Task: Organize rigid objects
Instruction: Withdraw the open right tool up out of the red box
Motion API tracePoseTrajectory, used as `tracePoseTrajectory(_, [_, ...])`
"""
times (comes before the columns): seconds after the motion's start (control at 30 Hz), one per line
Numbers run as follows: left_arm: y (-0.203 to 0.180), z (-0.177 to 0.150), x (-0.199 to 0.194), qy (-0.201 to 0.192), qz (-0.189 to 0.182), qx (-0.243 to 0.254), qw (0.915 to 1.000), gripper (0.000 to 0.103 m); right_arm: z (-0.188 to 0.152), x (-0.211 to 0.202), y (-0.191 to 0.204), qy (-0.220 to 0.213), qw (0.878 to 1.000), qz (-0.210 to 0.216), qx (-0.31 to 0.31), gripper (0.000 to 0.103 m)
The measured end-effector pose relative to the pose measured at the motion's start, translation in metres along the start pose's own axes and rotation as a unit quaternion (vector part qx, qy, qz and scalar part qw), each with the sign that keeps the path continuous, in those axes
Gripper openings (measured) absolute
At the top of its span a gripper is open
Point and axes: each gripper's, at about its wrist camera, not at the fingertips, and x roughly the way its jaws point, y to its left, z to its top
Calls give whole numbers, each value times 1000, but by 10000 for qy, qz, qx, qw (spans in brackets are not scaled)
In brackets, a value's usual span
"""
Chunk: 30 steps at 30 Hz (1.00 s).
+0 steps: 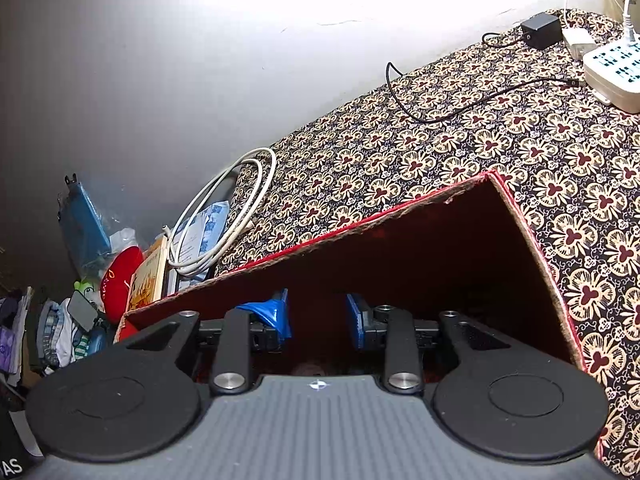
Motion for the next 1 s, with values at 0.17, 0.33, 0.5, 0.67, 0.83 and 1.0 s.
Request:
tracePoseTrajectory(0.17, [0,-1,-1,-40,24,-3,10000,53,1,-1,0,-107,9997,-204,-33,14])
tracePoseTrajectory(0.33, [1,-2,-5,-157,74,-54,9998,53,1,-11,5,-208,9989,-399,-158,14])
tracePoseTrajectory(0.5, [0,-4,-13,-390,114,2,9992,56,-5,-32,18,-291,9961,-503,-670,14])
tracePoseTrajectory(0.67, [6,-11,-28,-464,153,-122,9987,59,-15,-55,15,-207,9976,-330,-575,15])
tracePoseTrajectory(0.83, [8,-25,-58,-553,138,-131,9983,61,-29,-83,19,-107,9973,-263,-674,15])
tracePoseTrajectory(1.0, [7,-42,-95,-666,198,-84,9975,64,-43,-111,29,18,9961,-52,-876,16])
